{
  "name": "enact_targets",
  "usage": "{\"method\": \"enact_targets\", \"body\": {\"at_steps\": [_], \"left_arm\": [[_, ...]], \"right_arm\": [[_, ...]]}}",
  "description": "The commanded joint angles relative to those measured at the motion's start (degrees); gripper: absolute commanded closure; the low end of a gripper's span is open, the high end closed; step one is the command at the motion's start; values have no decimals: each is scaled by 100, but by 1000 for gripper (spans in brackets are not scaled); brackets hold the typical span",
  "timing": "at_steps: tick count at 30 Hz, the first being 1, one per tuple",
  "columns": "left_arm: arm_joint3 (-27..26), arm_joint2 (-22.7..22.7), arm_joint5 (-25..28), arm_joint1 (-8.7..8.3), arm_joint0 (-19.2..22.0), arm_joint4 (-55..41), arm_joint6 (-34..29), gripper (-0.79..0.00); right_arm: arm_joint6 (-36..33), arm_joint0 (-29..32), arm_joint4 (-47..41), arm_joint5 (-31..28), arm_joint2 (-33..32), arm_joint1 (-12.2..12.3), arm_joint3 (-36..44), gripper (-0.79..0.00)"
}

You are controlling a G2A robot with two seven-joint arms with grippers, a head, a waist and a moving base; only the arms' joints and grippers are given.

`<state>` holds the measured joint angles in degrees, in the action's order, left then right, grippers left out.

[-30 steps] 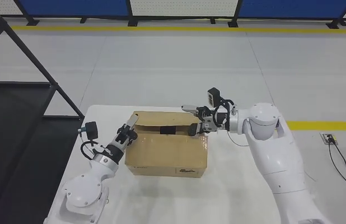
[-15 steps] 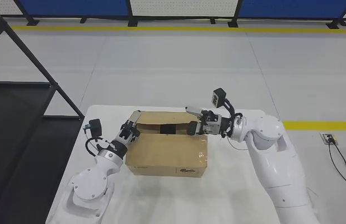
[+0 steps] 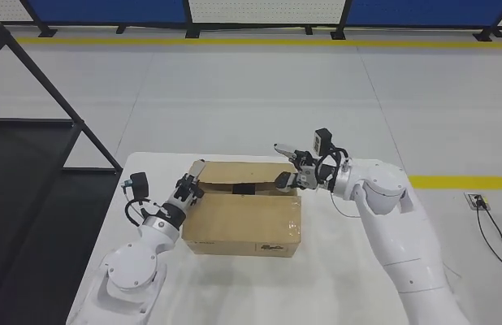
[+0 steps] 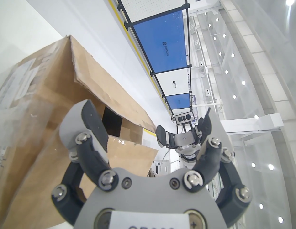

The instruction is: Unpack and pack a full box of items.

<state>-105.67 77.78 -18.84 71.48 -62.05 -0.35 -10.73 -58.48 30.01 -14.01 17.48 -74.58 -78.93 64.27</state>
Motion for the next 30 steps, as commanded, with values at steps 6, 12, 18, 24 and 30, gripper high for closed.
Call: {"method": "enact_targets", "body": {"at_steps": [6,12,18,24,30], "left_arm": [[81,-74,-53,33,96,-15,108,-785],[103,-68,-78,57,111,-77,207,-785],[-81,238,-43,59,-35,-359,300,-785],[-468,1026,241,5,-713,-601,395,-785],[-682,1967,872,-72,-1759,-586,208,-785]], "right_arm": [[-131,121,-8,84,14,69,58,-785],[-96,271,135,-280,73,122,203,-785],[-16,357,297,-532,165,163,229,-785],[191,426,124,-903,186,167,152,-785],[325,345,111,-1066,303,161,-7,-785]]}}
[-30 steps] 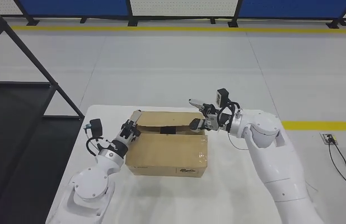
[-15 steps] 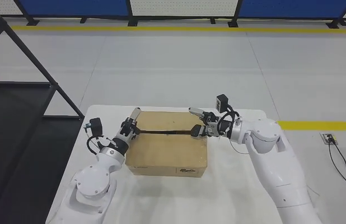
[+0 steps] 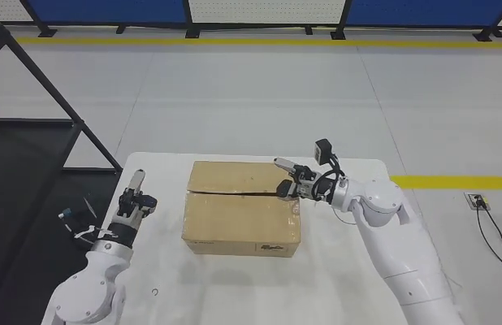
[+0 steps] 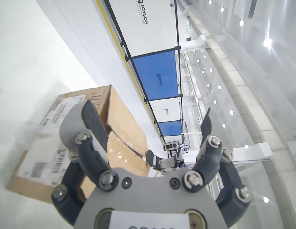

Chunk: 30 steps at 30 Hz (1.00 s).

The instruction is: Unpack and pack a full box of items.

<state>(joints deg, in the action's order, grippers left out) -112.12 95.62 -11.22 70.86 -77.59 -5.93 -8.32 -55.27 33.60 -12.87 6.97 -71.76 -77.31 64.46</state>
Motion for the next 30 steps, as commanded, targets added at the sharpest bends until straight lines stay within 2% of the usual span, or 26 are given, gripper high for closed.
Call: {"method": "enact_targets", "body": {"at_steps": [1,5,16,22,25,30], "left_arm": [[-75,328,201,-16,-372,-65,-69,-785],[-152,712,181,-14,-860,-524,-205,-785],[-148,725,210,-18,-859,-409,-167,-785],[336,230,822,-62,-881,2469,879,-785],[767,-6,1023,-79,-795,3650,1247,-785],[1662,-407,1188,-131,-464,6293,2275,-785]], "right_arm": [[26,-30,11,-28,49,-3,-56,-785],[42,-71,47,-51,171,-11,-94,-785],[-28,-93,63,27,215,-9,-99,-785],[114,42,13,31,214,2,64,-785],[77,85,-62,41,185,20,93,-785],[99,186,-92,32,128,58,189,-785]]}}
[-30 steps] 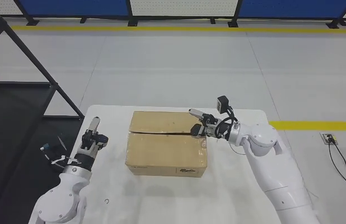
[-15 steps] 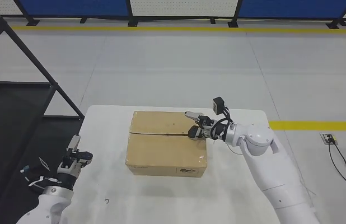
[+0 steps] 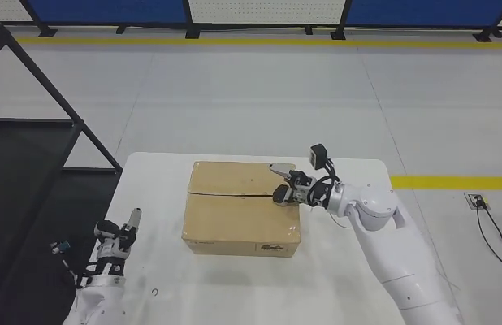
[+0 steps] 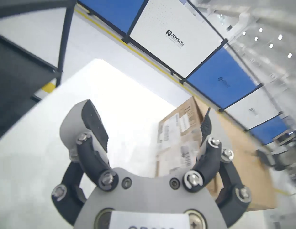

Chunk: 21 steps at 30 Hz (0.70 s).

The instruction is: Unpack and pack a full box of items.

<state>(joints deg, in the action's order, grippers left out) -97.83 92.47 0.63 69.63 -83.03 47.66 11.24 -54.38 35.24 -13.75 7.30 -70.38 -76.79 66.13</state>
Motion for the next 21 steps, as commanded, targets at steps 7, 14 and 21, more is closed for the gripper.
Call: {"method": "enact_targets", "body": {"at_steps": [7,14,21], "left_arm": [[1023,-429,83,-37,348,2503,910,-785],[1039,-432,80,-39,343,2536,892,-785],[1409,-557,-21,-59,477,3462,1171,-785]], "right_arm": [[9,178,126,27,1,58,313,-785],[9,178,126,27,1,58,313,-785],[281,333,-73,-5,-45,61,496,-785]]}}
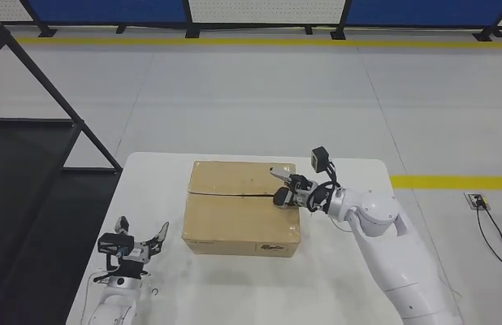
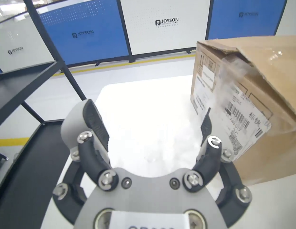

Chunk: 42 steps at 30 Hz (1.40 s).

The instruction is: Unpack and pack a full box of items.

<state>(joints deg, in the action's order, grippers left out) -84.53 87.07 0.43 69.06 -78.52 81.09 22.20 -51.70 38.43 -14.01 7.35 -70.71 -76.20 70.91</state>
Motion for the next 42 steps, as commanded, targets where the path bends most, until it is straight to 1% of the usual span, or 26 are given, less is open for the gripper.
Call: {"method": "enact_targets", "body": {"at_steps": [1,5,8,12,18,24,31,37,42], "left_arm": [[155,-34,7,-1,57,181,112,-785],[385,-102,17,-3,214,473,235,-785],[558,-191,70,-4,335,707,197,-785],[768,-304,-9,14,496,873,234,-785],[913,-378,-26,44,602,787,301,-785],[1121,-501,-42,53,709,1070,307,-785],[1374,-700,-249,109,956,1169,309,-785],[1732,-1013,-631,191,1304,1459,242,-785],[2092,-1227,-1073,256,1591,1781,198,-785]], "right_arm": [[20,28,-79,-25,-21,6,31,-785],[43,28,-230,-15,-57,15,8,-785],[-34,-37,-393,28,-48,13,-114,-785],[-63,-159,-570,27,-14,0,-307,-785],[-39,-258,-691,37,46,-7,-467,-785],[-64,-364,-755,31,101,-9,-667,-785],[-69,-425,-817,22,147,-5,-772,-785],[-71,-480,-864,15,198,-6,-855,-785],[-84,-509,-887,22,228,-1,-880,-785]]}}
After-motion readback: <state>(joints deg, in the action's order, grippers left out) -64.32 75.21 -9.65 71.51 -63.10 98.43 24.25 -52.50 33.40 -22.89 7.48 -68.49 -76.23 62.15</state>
